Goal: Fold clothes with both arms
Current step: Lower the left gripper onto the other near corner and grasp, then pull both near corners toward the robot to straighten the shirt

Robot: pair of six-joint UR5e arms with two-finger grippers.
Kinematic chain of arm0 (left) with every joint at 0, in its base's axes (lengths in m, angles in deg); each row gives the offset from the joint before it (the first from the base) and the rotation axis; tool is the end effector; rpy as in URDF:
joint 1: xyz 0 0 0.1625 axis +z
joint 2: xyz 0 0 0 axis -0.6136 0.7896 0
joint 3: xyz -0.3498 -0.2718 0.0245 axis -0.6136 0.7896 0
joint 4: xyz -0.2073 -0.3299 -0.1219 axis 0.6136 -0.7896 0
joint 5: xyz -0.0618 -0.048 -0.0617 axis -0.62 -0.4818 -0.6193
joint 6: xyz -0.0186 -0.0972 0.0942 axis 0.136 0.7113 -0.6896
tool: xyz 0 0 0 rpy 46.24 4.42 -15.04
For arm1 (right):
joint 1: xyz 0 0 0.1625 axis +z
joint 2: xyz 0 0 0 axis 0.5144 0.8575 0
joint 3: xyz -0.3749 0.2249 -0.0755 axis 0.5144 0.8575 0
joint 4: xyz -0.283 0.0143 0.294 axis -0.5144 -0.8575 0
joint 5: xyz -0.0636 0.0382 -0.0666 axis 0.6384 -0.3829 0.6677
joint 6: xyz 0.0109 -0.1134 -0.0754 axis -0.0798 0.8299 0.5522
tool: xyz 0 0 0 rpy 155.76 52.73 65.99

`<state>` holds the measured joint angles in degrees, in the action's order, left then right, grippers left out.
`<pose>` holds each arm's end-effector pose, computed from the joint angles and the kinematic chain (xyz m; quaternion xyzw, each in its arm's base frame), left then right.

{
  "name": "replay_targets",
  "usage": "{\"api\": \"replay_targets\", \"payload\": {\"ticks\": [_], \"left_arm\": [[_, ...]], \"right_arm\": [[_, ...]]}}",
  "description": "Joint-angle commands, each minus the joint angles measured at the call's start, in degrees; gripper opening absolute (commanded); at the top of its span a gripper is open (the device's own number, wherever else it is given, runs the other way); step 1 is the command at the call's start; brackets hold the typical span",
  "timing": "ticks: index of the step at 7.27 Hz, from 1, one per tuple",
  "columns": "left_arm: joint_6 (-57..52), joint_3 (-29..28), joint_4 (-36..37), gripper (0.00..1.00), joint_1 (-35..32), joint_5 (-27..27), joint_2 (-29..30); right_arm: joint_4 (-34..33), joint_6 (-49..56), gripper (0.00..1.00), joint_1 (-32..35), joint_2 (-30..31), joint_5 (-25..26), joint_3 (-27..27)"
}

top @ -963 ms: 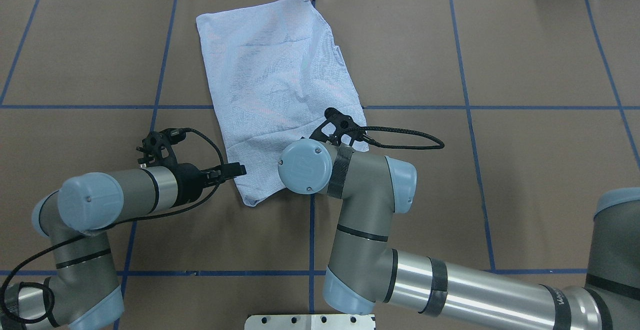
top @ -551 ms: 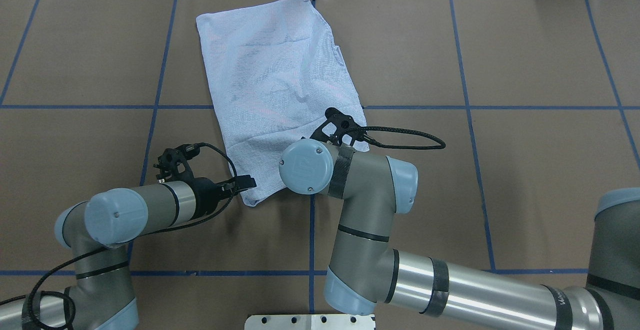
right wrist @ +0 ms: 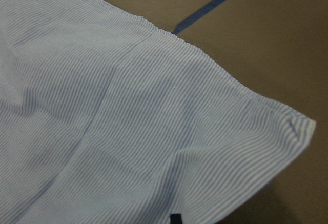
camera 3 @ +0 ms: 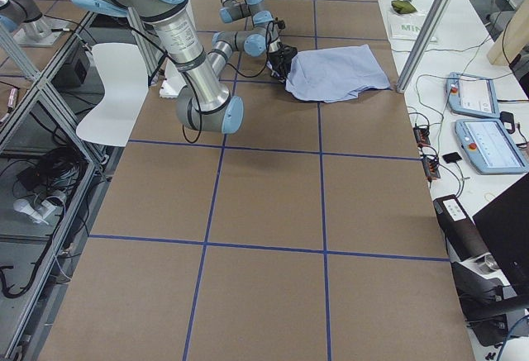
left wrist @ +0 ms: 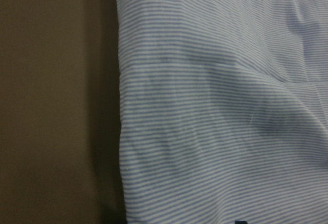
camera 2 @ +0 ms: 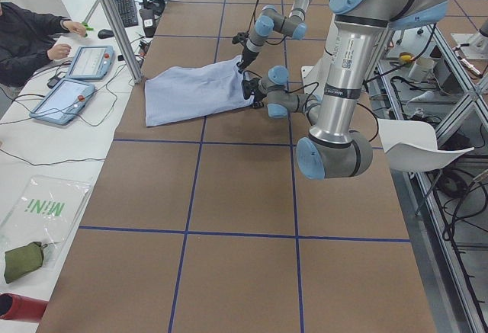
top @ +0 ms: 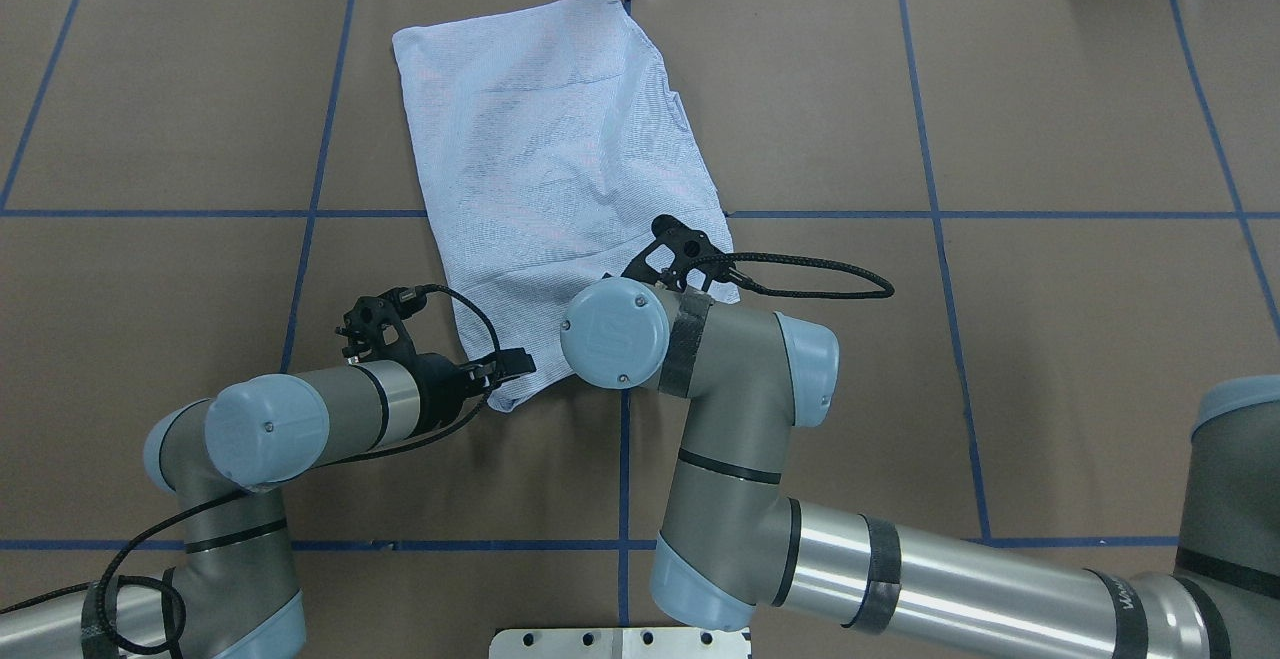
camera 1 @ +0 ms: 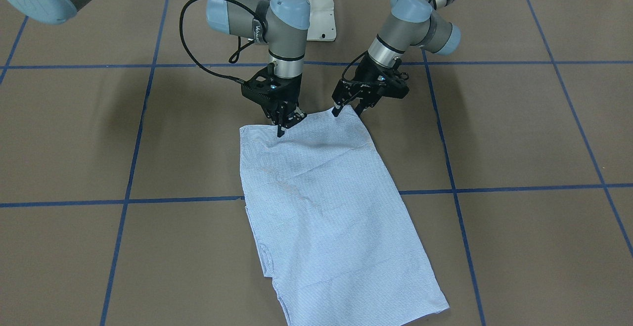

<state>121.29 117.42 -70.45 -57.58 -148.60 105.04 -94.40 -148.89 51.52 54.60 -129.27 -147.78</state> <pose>0.5636 -0.3509 0.3667 0.0911 0.5996 -0.1927 0.7714 -0.6558 -0.4102 0.2466 0.0630 -0.3480 0.3714 0.8585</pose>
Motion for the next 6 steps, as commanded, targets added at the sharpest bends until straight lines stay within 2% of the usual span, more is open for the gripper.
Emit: {"api": "replay_targets", "payload": {"ticks": [1,4,6], "left_arm": [[-0.1,2.9,0.2,0.0,-0.3,-0.4,-0.6],[-0.2,4.7,0.5,0.0,-0.3,-0.3,-2.8],[-0.1,9.7,0.5,0.0,0.0,-0.5,-3.4]], "right_arm": [[0.0,0.0,0.0,0.0,0.1,0.0,0.0],[0.0,0.0,0.0,0.0,1.9,0.0,-1.3],[-2.3,0.0,0.0,-2.6,10.9,1.0,-15.6]]}}
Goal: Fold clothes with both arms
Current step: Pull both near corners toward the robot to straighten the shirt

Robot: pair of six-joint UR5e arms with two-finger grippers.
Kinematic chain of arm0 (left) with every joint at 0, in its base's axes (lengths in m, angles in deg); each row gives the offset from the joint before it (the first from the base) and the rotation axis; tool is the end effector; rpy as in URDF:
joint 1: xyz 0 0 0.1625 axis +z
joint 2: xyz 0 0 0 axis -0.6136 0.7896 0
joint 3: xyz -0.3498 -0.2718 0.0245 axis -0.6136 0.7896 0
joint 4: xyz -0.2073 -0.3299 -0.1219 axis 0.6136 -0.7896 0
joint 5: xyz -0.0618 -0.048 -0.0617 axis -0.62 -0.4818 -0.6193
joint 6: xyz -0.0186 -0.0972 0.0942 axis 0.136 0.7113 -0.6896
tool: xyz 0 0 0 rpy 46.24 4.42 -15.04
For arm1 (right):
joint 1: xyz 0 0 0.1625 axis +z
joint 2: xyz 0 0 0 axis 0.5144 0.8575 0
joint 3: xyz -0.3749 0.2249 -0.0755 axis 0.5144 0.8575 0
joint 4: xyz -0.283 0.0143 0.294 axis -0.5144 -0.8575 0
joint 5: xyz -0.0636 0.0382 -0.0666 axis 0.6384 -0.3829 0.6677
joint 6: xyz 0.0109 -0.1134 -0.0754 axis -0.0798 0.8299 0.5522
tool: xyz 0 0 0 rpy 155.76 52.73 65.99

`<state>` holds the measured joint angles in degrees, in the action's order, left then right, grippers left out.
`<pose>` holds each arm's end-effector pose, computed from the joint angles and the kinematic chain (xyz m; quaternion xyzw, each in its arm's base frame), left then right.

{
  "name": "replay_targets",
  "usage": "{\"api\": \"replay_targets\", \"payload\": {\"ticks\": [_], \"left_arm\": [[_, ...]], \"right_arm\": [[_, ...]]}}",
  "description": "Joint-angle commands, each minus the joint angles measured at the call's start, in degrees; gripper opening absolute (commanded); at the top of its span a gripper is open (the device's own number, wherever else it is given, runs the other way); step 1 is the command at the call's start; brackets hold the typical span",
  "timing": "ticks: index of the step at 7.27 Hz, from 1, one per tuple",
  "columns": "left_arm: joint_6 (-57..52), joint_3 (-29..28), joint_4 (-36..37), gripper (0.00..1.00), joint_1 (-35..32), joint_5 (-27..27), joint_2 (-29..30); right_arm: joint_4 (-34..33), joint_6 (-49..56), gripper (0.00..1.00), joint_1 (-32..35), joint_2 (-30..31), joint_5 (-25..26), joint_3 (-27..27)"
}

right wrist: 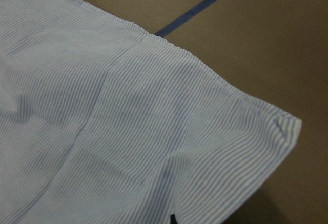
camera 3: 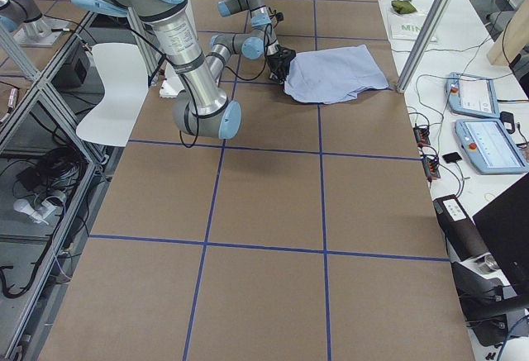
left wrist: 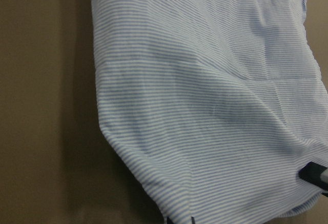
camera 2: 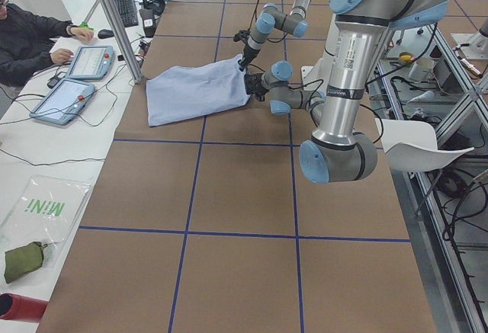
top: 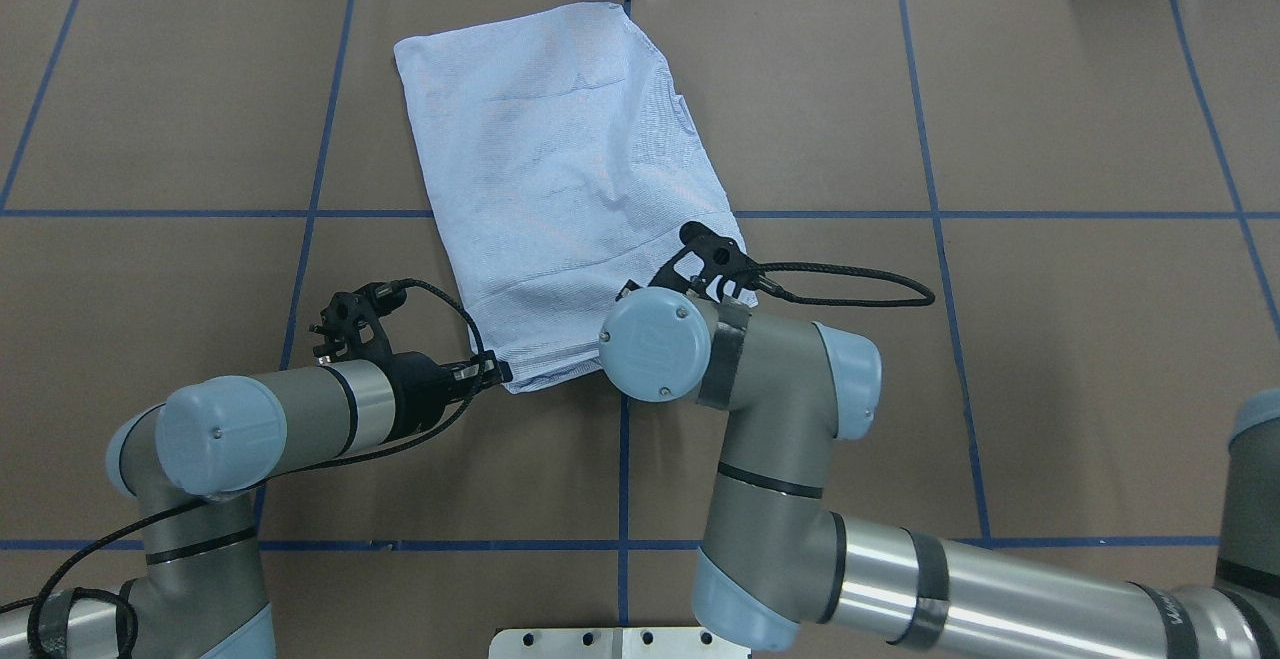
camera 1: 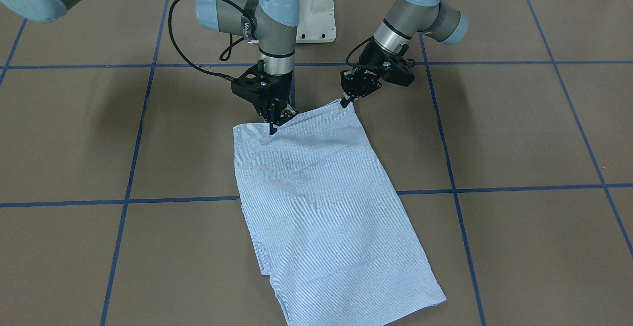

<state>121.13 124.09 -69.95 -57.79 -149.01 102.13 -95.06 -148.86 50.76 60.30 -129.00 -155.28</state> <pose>0.5286 -0.3396 0.3416 0.0926 0.6219 -0.1875 0.7547 -0.6229 -0.3883 0.2644 0.0624 -0.3576 0.3656 0.8571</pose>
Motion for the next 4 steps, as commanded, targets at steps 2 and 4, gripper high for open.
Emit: {"api": "replay_targets", "payload": {"ticks": [2,4], "left_arm": [[0.9,12.9,0.2,0.0,3.5,0.0,-5.2],[4.2,27.0,5.9,0.0,7.9,0.0,-11.4]], "right_arm": [[-17.5,-1.2,0.0,-10.9,7.5,5.1,-26.4],[-32.8,-5.8,0.0,-17.8,6.9,6.1,-39.7]]}}
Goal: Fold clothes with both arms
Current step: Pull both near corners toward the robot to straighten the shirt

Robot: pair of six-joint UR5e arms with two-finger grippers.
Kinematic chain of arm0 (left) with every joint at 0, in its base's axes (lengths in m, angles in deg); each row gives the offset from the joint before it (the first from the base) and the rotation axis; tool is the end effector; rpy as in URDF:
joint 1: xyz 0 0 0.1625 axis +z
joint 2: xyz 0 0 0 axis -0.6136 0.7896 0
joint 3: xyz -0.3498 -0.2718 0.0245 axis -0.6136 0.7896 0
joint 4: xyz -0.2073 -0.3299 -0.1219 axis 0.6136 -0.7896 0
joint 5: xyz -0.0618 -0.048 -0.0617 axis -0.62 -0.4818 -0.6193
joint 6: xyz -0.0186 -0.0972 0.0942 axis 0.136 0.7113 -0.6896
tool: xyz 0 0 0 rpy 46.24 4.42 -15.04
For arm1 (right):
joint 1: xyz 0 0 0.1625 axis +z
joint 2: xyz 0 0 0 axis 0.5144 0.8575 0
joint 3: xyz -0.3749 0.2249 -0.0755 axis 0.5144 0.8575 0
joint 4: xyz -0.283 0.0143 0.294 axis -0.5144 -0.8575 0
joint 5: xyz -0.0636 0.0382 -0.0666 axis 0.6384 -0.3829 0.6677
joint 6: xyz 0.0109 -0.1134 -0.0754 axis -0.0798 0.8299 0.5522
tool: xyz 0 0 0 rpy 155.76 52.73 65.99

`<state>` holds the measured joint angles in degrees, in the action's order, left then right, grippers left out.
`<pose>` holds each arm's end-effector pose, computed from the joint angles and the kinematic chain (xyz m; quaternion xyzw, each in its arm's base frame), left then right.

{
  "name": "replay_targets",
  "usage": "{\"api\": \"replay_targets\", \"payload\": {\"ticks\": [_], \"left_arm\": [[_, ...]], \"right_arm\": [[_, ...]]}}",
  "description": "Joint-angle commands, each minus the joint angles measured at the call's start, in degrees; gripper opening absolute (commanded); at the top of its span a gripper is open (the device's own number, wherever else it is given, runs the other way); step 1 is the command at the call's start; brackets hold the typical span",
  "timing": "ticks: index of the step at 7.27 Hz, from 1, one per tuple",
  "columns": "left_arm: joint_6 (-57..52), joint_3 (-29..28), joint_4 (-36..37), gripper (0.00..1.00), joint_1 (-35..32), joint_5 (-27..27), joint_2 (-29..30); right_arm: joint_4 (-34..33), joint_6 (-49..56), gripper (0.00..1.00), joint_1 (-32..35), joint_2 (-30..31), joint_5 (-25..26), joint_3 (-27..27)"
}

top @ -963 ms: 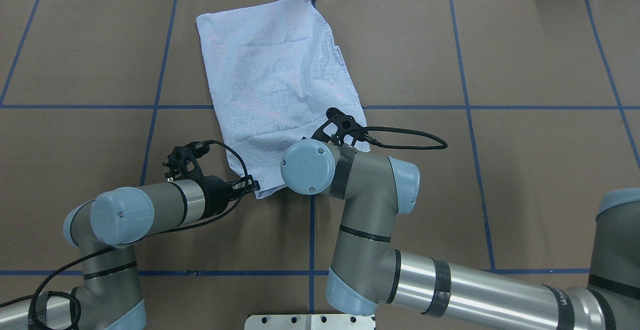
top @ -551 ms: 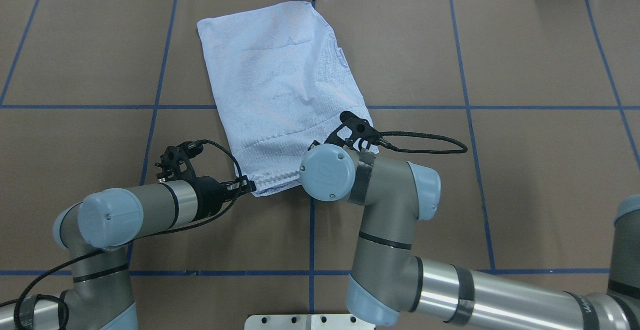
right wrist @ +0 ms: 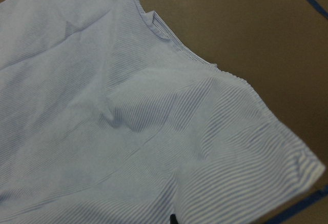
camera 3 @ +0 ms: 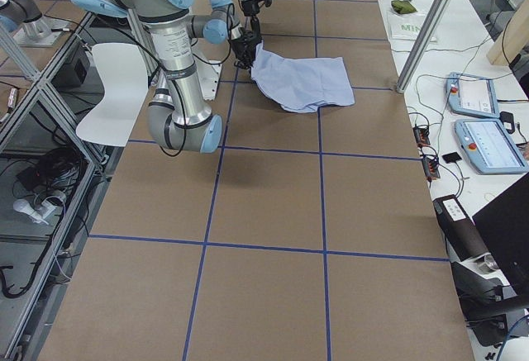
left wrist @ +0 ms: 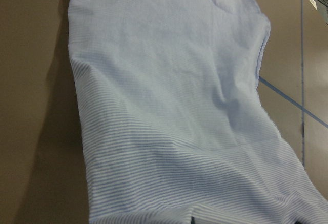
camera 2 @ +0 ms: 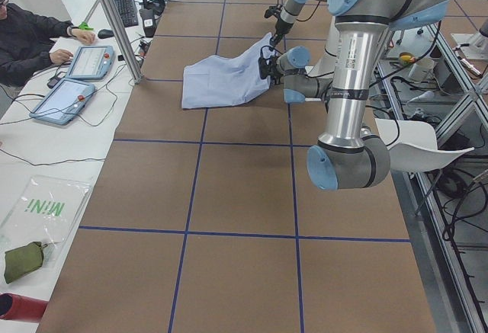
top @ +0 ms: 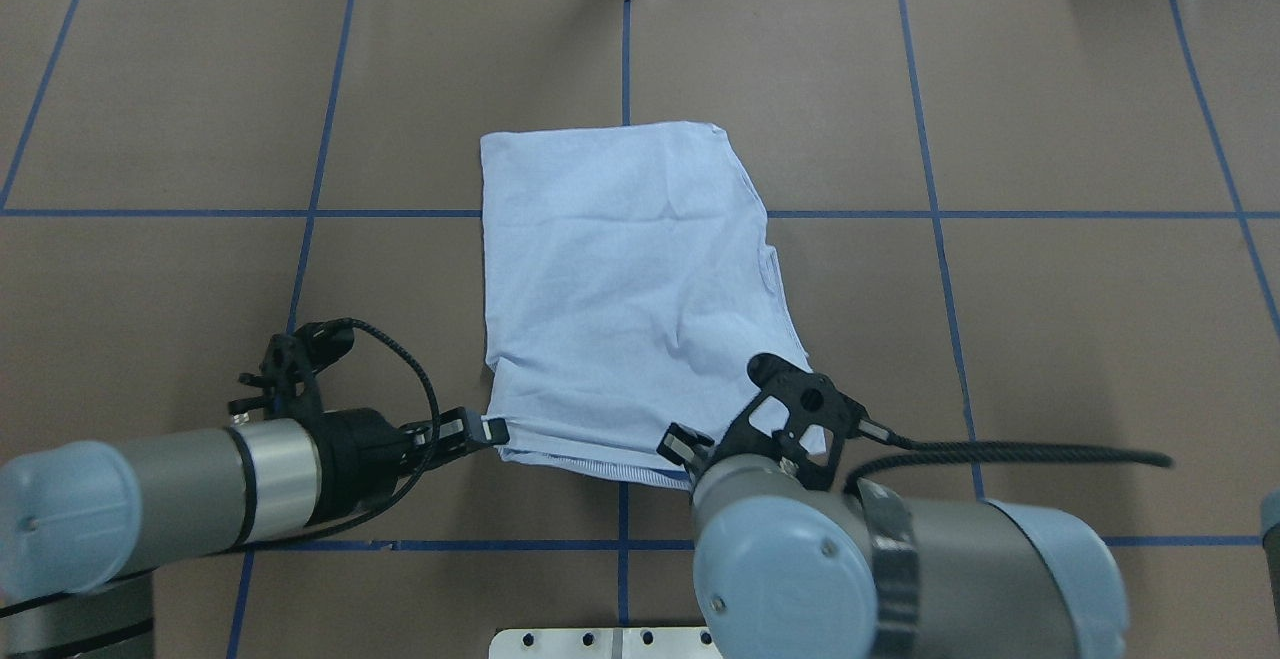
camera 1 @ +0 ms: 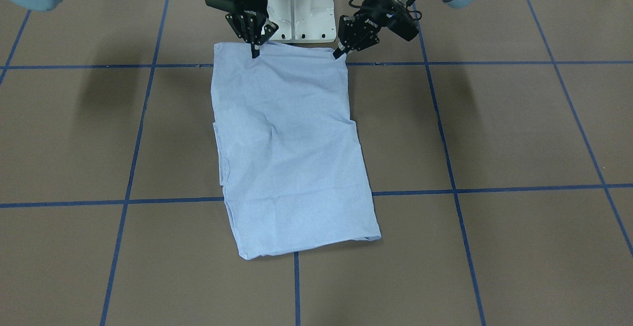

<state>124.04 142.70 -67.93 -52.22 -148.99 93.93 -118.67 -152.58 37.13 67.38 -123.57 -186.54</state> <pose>0.4505 -0.2590 0.2734 0.0481 0.6822 -0.1615 0.7115 -0.5145 -0.2236 0.2060 0.0504 -0.3736 0.3051 0.8745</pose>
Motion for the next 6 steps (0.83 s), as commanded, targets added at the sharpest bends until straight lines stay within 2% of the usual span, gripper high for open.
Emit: {"api": "replay_targets", "payload": {"ticks": [1,2,3,4,6], "left_arm": [[1.2,14.0,11.3,0.0,2.3,-0.3,-2.7],[1.2,16.7,18.7,0.0,2.3,-2.1,0.2],[1.0,14.7,23.3,0.0,2.2,-2.5,3.3],[0.3,11.2,24.1,0.0,1.7,-2.4,6.5],[-1.1,6.3,24.4,0.0,-2.2,-2.5,10.5]], "right_arm": [[-11.1,-2.0,0.0,-3.8,-0.5,0.8,-10.8],[-11.1,-1.2,0.0,-2.8,-0.7,0.7,-10.3],[-10.5,0.6,0.0,-1.3,-1.0,0.9,-8.3],[-10.2,2.3,0.0,1.4,-2.6,0.7,-5.3],[-1.4,7.4,0.0,6.9,-3.5,0.6,2.0]]}}
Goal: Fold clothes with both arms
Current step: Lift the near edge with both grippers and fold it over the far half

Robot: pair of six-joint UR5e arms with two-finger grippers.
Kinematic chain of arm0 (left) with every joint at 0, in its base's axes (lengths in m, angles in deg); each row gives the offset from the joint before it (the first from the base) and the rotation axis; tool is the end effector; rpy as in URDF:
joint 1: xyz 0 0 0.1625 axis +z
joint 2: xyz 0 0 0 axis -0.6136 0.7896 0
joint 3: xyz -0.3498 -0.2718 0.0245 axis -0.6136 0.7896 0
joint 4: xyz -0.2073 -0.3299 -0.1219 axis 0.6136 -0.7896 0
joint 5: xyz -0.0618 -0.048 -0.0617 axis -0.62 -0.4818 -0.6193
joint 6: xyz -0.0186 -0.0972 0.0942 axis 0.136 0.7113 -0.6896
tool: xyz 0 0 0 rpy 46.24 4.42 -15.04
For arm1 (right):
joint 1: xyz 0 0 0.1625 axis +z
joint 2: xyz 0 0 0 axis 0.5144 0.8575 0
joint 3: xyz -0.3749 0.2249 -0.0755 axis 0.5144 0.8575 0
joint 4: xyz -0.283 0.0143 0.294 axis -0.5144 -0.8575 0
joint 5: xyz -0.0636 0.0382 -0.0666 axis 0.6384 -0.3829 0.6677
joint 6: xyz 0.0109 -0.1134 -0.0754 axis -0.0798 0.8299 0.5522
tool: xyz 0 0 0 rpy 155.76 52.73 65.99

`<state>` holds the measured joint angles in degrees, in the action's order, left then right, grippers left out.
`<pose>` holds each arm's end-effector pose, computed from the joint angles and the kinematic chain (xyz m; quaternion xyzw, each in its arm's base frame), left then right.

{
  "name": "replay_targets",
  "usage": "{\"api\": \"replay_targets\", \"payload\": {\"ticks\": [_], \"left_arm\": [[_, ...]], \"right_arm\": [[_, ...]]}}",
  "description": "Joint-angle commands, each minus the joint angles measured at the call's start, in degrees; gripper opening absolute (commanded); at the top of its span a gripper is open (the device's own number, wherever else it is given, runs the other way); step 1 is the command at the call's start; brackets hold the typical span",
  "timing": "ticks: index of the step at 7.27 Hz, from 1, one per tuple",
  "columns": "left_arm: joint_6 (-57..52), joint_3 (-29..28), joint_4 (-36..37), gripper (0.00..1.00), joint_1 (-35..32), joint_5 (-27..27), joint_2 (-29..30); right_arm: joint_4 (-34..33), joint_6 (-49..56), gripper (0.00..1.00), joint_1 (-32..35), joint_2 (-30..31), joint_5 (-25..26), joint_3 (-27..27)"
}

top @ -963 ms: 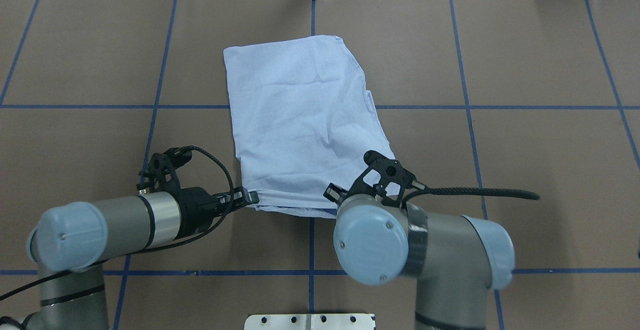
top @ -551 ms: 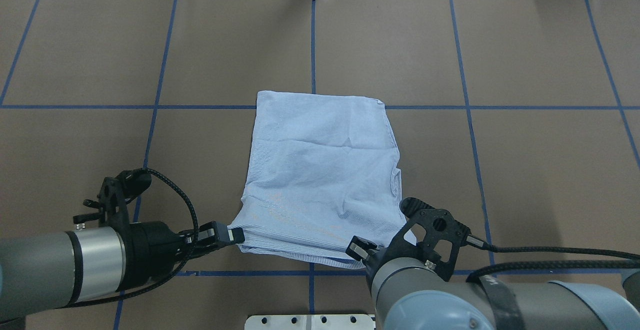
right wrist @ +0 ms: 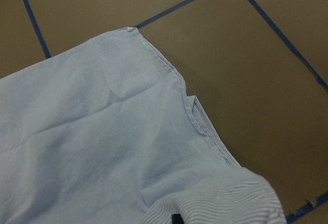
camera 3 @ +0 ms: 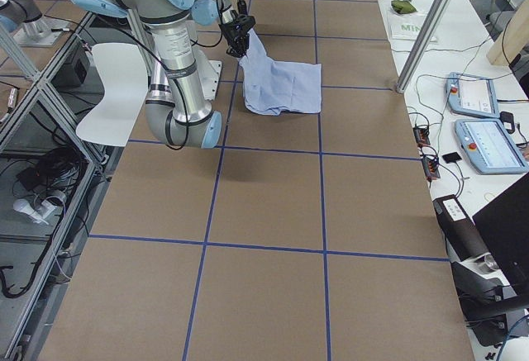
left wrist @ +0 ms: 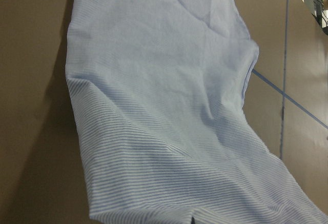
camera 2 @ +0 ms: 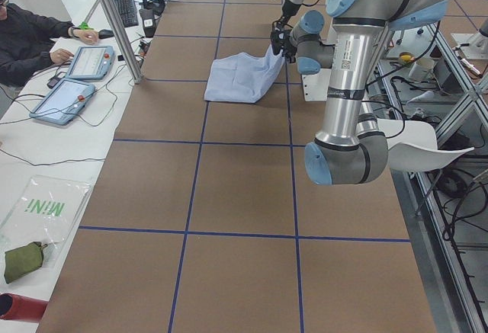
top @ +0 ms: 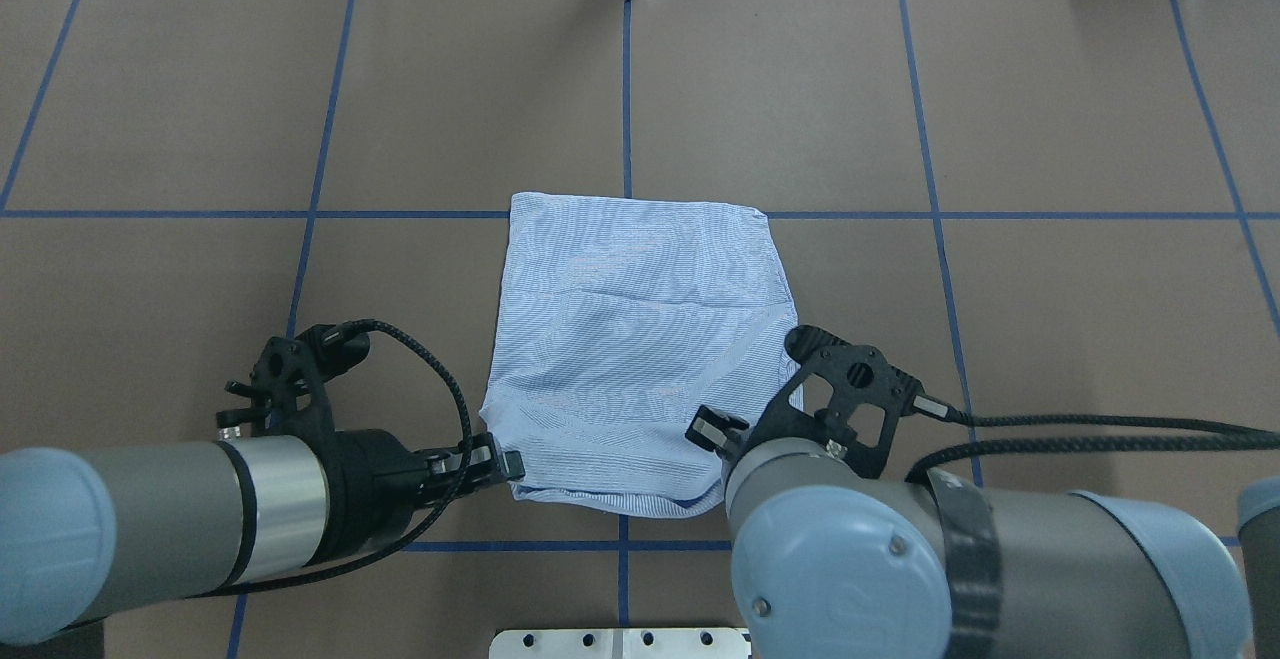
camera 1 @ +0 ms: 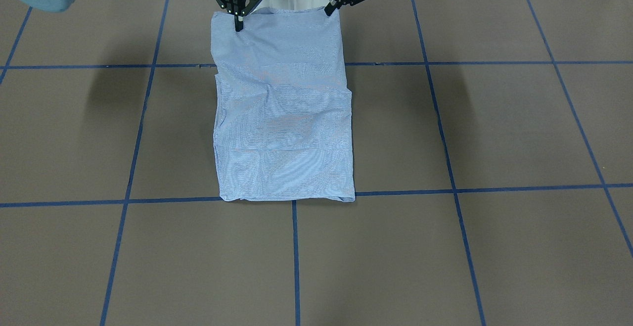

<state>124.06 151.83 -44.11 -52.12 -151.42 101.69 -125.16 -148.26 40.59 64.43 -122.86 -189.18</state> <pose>0.4393 -0.2492 0.2021 0.0298 0.6379 -0.1549 0.7538 -0.4824 -0.2529 0.1841 0.0825 -0.3625 0.3003 0.8784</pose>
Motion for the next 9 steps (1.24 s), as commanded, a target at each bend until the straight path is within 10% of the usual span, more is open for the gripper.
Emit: {"api": "replay_targets", "payload": {"ticks": [1,9], "left_arm": [[-4.2,-5.7,0.6,0.0,-5.2,-0.1,4.4],[-20.6,-39.2,-3.0,0.0,-21.0,-0.4,21.5]], "right_arm": [[10.7,6.2,0.0,6.5,-0.6,-0.3,9.0],[36.4,16.5,0.0,18.2,-7.9,-2.2,42.7]]}}
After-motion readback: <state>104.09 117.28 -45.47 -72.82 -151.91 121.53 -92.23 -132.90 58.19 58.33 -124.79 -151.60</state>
